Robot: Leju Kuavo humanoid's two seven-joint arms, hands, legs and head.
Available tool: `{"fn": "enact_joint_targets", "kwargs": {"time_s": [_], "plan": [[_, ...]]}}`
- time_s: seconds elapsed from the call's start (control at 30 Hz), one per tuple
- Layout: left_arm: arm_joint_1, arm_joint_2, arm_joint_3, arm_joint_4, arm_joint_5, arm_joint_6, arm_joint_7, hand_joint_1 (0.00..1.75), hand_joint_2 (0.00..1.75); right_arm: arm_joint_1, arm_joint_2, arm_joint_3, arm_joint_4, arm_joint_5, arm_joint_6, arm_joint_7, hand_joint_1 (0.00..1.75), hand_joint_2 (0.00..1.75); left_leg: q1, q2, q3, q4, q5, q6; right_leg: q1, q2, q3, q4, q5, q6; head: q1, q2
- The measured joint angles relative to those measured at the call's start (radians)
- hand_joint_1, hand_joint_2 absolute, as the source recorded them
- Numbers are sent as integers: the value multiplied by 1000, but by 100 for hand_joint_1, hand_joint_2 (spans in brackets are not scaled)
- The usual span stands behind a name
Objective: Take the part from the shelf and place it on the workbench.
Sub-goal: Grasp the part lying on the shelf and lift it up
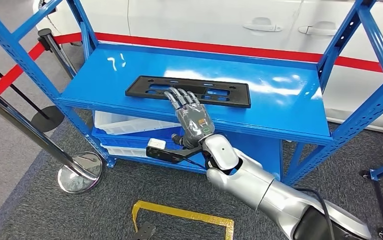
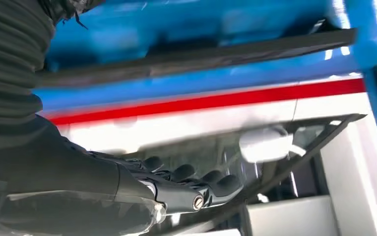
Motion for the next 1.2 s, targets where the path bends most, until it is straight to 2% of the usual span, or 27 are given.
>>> {"fn": "enact_joint_targets", "kwargs": {"time_s": [0.07,0.1,0.2,0.27,0.37,0.4,0.43,0.47,0.53,0.6,0.7,0.77,0.8,0.87,0.9,0.97,1.03,1.2], "plan": [[1,4,0,0,18,8,-1,0,0,8,17,-24,3,-173,-36,-131,0,175,-4,-1,57,-121,42,7,2,2,0,-2,-1,5,0,0],[2,6,0,0,28,10,-3,0,0,14,27,-38,3,-262,-48,-198,0,175,-6,-2,71,-151,46,11,3,3,0,-4,0,9,1,0],[15,16,3,1,53,13,-9,0,0,34,54,-71,-5,-507,-22,-343,0,175,-7,-2,81,-172,48,21,4,3,2,-11,0,24,2,0],[23,25,4,1,62,12,-11,0,0,47,63,-84,-24,-645,19,-409,0,175,-3,-1,90,-185,53,32,6,0,-12,27,-30,30,4,0],[26,34,5,2,65,11,-11,0,0,58,70,-94,-43,-715,41,-441,0,44,-6,0,94,-189,53,43,8,-2,-90,199,-112,32,6,0],[27,35,5,3,65,11,-11,0,0,64,71,-96,-45,-719,42,-442,0,0,-6,0,94,-188,53,44,8,-2,-110,242,-122,32,6,0],[29,37,5,3,65,11,-10,0,0,69,71,-98,-47,-723,44,-445,0,0,-7,-1,94,-187,52,45,7,-3,-117,252,-113,32,6,0],[30,38,5,3,65,11,-10,0,0,74,71,-100,-51,-731,49,-450,0,0,-6,-1,94,-184,50,45,7,-3,-105,225,-89,32,6,0],[33,40,5,3,64,11,-9,0,0,77,71,-103,-64,-760,67,-471,0,0,-6,-2,94,-173,43,40,6,-5,-49,107,-29,28,6,0],[32,43,5,3,62,9,-8,0,0,77,75,-104,-85,-810,93,-499,0,0,-9,-1,88,-159,35,31,7,-5,-7,22,-6,23,5,0],[33,51,5,3,62,2,-6,0,0,81,79,-104,-127,-892,128,-532,0,0,-10,0,82,-154,32,20,10,-2,-1,7,-7,12,4,0],[33,56,5,3,64,-7,-3,0,0,81,82,-104,-159,-928,145,-541,0,0,-8,1,72,-128,13,9,7,-1,2,3,-5,2,0,0],[32,59,5,3,63,-12,-1,0,0,80,86,-104,-174,-938,151,-542,0,0,-6,1,55,-88,-8,3,5,-2,4,1,-5,-3,-2,0],[31,63,5,3,57,-21,6,0,0,78,93,-104,-201,-950,159,-542,0,0,-2,1,-2,30,-61,-8,6,-2,5,1,-6,-8,-6,0],[31,65,5,3,53,-24,9,0,0,79,95,-104,-215,-956,162,-542,0,0,-1,1,-29,83,-77,-11,7,-2,5,1,-7,-9,-6,0],[31,68,5,3,46,-25,16,0,0,81,96,-104,-238,-965,163,-542,0,0,-1,1,-50,115,-70,-11,8,-2,6,1,-8,-10,-6,0],[31,69,5,3,43,-25,18,0,0,83,96,-104,-249,-970,163,-542,0,0,-1,1,-46,101,-52,-10,8,-1,7,1,-8,-10,-6,0],[31,69,5,3,42,-25,19,0,0,83,96,-104,-250,-970,163,-542,0,0,-1,1,-44,96,-49,-9,8,-1,8,1,-8,-10,-6,0]]}}
